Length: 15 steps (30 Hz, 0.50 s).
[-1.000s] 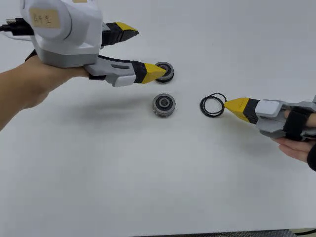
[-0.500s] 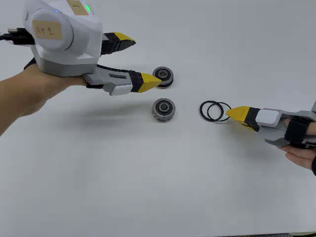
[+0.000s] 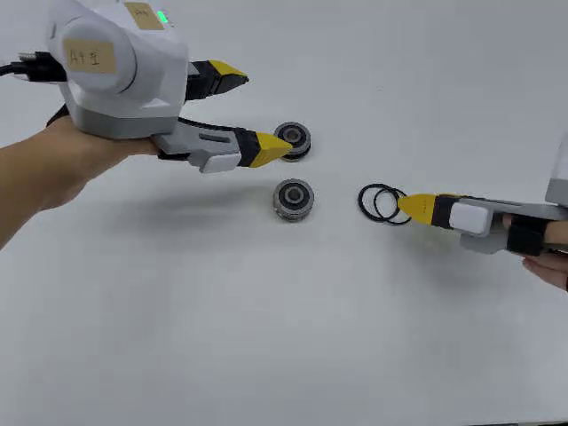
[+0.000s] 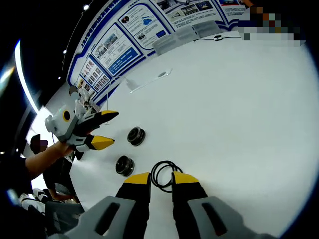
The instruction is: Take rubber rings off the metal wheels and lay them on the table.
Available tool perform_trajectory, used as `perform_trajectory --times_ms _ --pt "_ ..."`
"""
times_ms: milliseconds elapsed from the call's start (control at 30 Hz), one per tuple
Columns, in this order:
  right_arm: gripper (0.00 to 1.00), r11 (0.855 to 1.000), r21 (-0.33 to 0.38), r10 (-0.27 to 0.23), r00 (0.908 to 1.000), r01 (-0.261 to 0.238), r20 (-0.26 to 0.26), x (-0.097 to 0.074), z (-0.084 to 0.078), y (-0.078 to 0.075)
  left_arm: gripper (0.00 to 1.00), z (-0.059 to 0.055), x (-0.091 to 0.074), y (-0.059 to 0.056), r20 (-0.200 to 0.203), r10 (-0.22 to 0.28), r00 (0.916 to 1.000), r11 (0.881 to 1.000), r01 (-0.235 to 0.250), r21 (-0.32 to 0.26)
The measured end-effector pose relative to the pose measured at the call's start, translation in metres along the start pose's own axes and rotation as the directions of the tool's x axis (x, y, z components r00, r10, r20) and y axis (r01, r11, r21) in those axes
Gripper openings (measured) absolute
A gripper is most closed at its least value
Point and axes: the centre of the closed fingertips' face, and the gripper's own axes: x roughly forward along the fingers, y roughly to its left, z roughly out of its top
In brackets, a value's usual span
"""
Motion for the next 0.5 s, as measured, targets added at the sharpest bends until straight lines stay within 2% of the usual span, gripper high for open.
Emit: perform_trajectory --times_ms 67,167,300,400,500 --pt "0.17 1.000 0.019 0.007 0.9992 -0.007 0.040 0.001 0.011 0.001 0.57 0.001 0.005 0.000 0.000 -0.001 1.0000 1.000 0.001 0.003" --pt "0.17 0.998 0.058 0.016 0.9972 -0.020 0.073 0.005 0.022 0.000 0.53 0.003 0.011 -0.004 0.000 -0.017 0.9999 1.000 0.017 0.012" --pt "0.17 0.993 0.106 0.033 0.9921 -0.046 0.121 0.013 0.036 0.002 0.44 0.003 0.021 -0.005 -0.002 -0.022 0.9997 1.000 0.022 0.019" --pt "0.17 0.990 0.123 0.049 0.9900 -0.065 0.132 0.021 0.041 0.005 0.34 0.000 0.026 -0.009 -0.010 -0.040 0.9992 0.999 0.040 0.020" --pt "0.17 0.987 0.131 0.076 0.9876 -0.094 0.137 0.030 0.045 0.011 0.31 -0.005 0.029 -0.013 -0.027 -0.058 0.9980 0.998 0.058 0.027"
